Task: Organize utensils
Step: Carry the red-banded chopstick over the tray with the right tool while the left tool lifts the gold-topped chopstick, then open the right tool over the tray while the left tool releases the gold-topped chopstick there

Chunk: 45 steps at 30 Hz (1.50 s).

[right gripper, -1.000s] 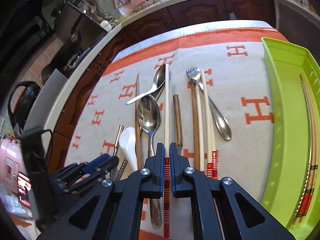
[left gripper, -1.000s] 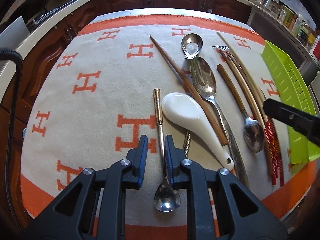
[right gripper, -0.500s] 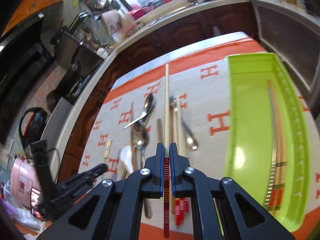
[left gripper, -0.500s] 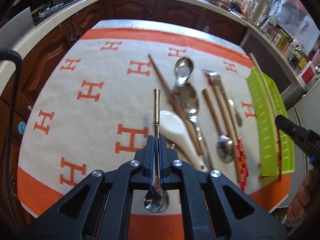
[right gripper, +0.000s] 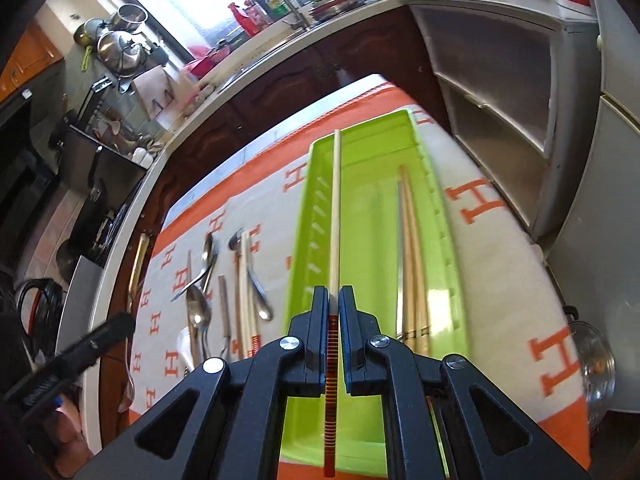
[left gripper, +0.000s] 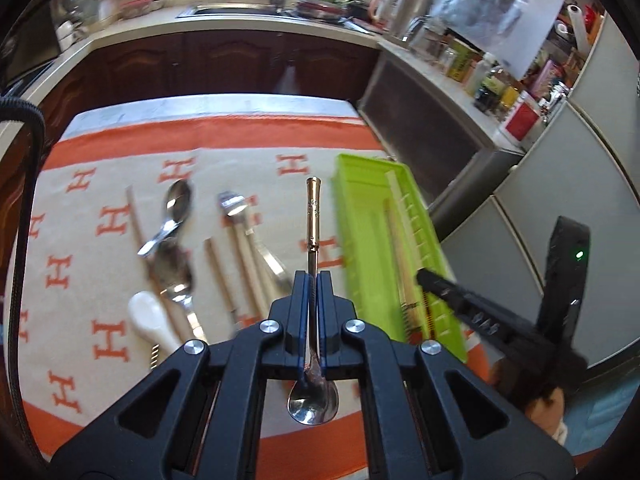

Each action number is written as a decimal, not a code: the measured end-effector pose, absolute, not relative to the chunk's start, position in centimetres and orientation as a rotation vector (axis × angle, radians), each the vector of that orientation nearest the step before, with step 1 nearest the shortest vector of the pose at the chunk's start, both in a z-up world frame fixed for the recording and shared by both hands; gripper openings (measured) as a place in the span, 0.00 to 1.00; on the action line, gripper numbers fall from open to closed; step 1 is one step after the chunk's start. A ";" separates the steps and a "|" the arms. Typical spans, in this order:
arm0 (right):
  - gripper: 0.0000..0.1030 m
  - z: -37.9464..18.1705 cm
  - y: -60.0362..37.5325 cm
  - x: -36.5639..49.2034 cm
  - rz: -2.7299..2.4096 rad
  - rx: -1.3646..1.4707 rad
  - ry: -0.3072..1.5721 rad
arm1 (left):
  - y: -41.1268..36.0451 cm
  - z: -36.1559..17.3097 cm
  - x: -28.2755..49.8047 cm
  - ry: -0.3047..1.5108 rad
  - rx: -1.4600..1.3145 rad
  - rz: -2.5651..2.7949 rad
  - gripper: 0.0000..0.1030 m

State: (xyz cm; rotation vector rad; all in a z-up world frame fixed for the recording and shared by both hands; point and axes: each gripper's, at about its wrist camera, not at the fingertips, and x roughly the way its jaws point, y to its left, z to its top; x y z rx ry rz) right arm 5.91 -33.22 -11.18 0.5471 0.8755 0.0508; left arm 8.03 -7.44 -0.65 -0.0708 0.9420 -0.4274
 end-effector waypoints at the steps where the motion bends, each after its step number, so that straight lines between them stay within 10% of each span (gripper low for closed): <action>1: 0.07 -11.2 -33.7 6.2 0.053 0.533 0.886 | -8.5 -0.5 8.2 0.940 -0.069 -0.435 0.02; 7: 0.38 -10.3 -35.8 6.0 -0.012 0.532 0.831 | -14.8 -1.2 9.8 0.982 -0.057 -0.466 0.02; 45: 0.40 -12.2 -27.3 9.1 0.124 0.408 0.949 | -1.5 -6.1 8.4 0.980 0.064 -0.089 0.04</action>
